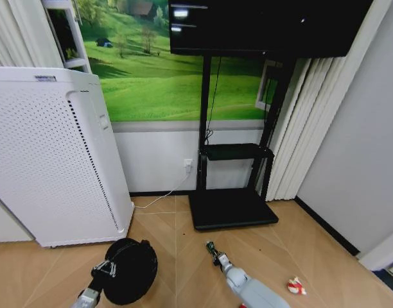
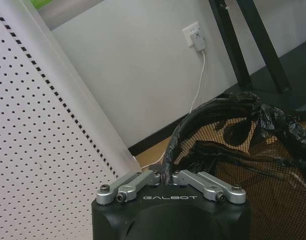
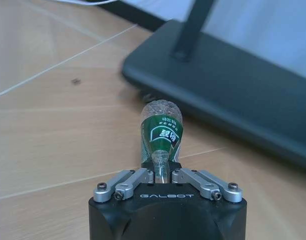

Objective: Pick up the trash bin and place the garbage on the floor into it.

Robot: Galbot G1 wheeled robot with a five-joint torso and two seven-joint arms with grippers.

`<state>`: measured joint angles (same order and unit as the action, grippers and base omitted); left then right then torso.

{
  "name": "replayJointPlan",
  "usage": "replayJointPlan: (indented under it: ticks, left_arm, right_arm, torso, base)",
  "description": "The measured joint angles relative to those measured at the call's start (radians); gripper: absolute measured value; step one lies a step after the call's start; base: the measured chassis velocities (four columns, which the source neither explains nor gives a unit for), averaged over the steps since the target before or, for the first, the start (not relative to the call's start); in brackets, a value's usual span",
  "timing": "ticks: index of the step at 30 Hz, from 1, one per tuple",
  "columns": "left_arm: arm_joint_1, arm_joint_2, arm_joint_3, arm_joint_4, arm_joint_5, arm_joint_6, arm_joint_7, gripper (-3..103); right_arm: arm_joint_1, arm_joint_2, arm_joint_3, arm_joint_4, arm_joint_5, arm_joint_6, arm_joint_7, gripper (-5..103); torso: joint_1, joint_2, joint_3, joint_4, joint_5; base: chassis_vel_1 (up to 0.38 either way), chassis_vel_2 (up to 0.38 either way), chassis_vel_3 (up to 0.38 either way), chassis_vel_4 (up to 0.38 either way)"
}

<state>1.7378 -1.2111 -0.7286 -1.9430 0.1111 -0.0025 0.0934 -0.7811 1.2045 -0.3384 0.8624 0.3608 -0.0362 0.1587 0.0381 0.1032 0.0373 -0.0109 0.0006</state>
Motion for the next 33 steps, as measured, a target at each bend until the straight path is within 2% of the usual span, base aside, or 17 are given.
replayJointPlan:
  ticks: [3,5,6,9,10,11,13,14,16,17,18,22,23,25,26,29,33]
  left_arm:
    - [-0.004,0.0,0.003,-0.001,-0.001,0.001,0.0,4]
    - [-0.016,-0.003,0.009,-0.003,-0.003,0.003,-0.001,4]
    - [-0.016,-0.003,0.009,-0.003,-0.003,0.003,-0.001,4]
    - [-0.036,-0.007,0.02,-0.011,-0.009,0.01,-0.002,4]
    - [-0.036,-0.007,0.02,-0.011,-0.009,0.01,-0.002,4]
    - [-0.04,-0.006,0.021,-0.012,-0.013,0.011,-0.002,4]
    - [-0.052,-0.005,0.022,-0.013,-0.019,0.013,-0.003,4]
    - [-0.052,-0.005,0.022,-0.013,-0.019,0.013,-0.003,4]
    - [-0.06,-0.004,0.024,-0.014,-0.022,0.017,-0.005,4]
    - [-0.062,-0.004,0.024,-0.016,-0.023,0.019,-0.007,4]
    - [-0.062,-0.004,0.024,-0.016,-0.023,0.019,-0.007,4]
    - [-0.08,-0.006,0.023,-0.019,-0.03,0.031,-0.012,4]
    - [-0.08,-0.006,0.023,-0.019,-0.03,0.031,-0.012,4]
    - [-0.095,-0.011,0.023,-0.019,-0.035,0.039,-0.015,4]
    - [-0.095,-0.011,0.023,-0.019,-0.035,0.039,-0.015,4]
    - [-0.121,-0.026,0.035,-0.018,-0.039,0.052,-0.022,4]
    - [-0.135,-0.033,0.051,-0.016,-0.04,0.059,-0.025,4]
  right_arm:
    - [0.0,-0.023,0.009,0.033,0.008,-0.001,0.008,12]
    - [0.006,-0.114,0.025,0.13,0.056,-0.024,0.022,12]
    - [0.006,-0.114,0.025,0.13,0.056,-0.024,0.022,12]
    - [-0.051,-0.294,0.111,0.418,0.139,-0.064,0.032,12]
    - [-0.051,-0.294,0.111,0.418,0.139,-0.064,0.032,12]
    - [-0.106,-0.348,0.165,0.514,0.154,-0.066,0.024,12]
    - [-0.241,-0.437,0.313,0.671,0.161,0.0,-0.027,12]
    - [-0.241,-0.437,0.313,0.671,0.161,0.0,-0.027,12]
    - [-0.356,-0.486,0.419,0.764,0.139,0.1,-0.097,12]
    - [-0.396,-0.5,0.452,0.791,0.125,0.143,-0.129,12]
    - [-0.396,-0.5,0.452,0.791,0.125,0.143,-0.129,12]
    - [-0.513,-0.522,0.541,0.864,0.081,0.298,-0.267,12]
    - [-0.513,-0.522,0.541,0.864,0.081,0.298,-0.267,12]
    - [-0.528,-0.518,0.556,0.89,0.067,0.365,-0.35,12]
    - [-0.528,-0.518,0.556,0.89,0.067,0.365,-0.35,12]
    - [-0.522,-0.503,0.534,0.922,0.049,0.445,-0.448,12]
    - [-0.506,-0.494,0.497,0.939,0.043,0.484,-0.498,12]
  torso:
    - [0.0,0.0,0.0,0.0002,-0.0001]
    - [0.0,0.0,0.0,0.0,-0.0002]
    - [0.0,0.0,0.0,0.0,-0.0002]
    - [0.0,0.0,0.0,0.0002,-0.0004]
    - [0.0,0.0,0.0,0.0002,-0.0004]
    - [0.0,0.0,0.0,0.0002,-0.0006]
    - [0.0,0.0,0.0,-0.0003,-0.0005]
    - [0.0,0.0,0.0,-0.0003,-0.0005]
    - [0.0,0.0,0.0,-0.0004,-0.0004]
    - [0.0,0.0,0.0,-0.0005,-0.0002]
    - [0.0,0.0,0.0,-0.0005,-0.0002]
    - [0.0,0.0,0.0,-0.0001,-0.0002]
    - [0.0,0.0,0.0,-0.0001,-0.0002]
    - [0.0,0.0,0.0,0.0,-0.0007]
    - [0.0,0.0,0.0,0.0,-0.0007]
    - [0.0,0.0,0.0,0.0002,-0.0004]
    - [0.0,0.0,0.0,0.0,-0.0006]
  base:
    - [0.0,0.0,0.0,0.0]
    - [0.0,0.0,0.0,0.0]
    - [0.0,0.0,0.0,0.0]
    - [0.0,0.0,0.0,0.0]
    - [0.0,0.0,0.0,0.0]
    - [0.0,0.0,0.0,0.0]
    - [0.0,0.0,0.0,0.0]
    - [0.0,0.0,0.0,0.0]
    - [0.0,0.0,0.0,0.0]
    - [0.0,0.0,0.0,0.0]
    - [0.0,0.0,0.0,0.0]
    - [0.0,0.0,0.0,0.0]
    - [0.0,0.0,0.0,0.0]
    - [0.0,0.0,0.0,0.0]
    - [0.0,0.0,0.0,0.0]
    - [0.0,0.0,0.0,0.0]
    - [0.0,0.0,0.0,0.0]
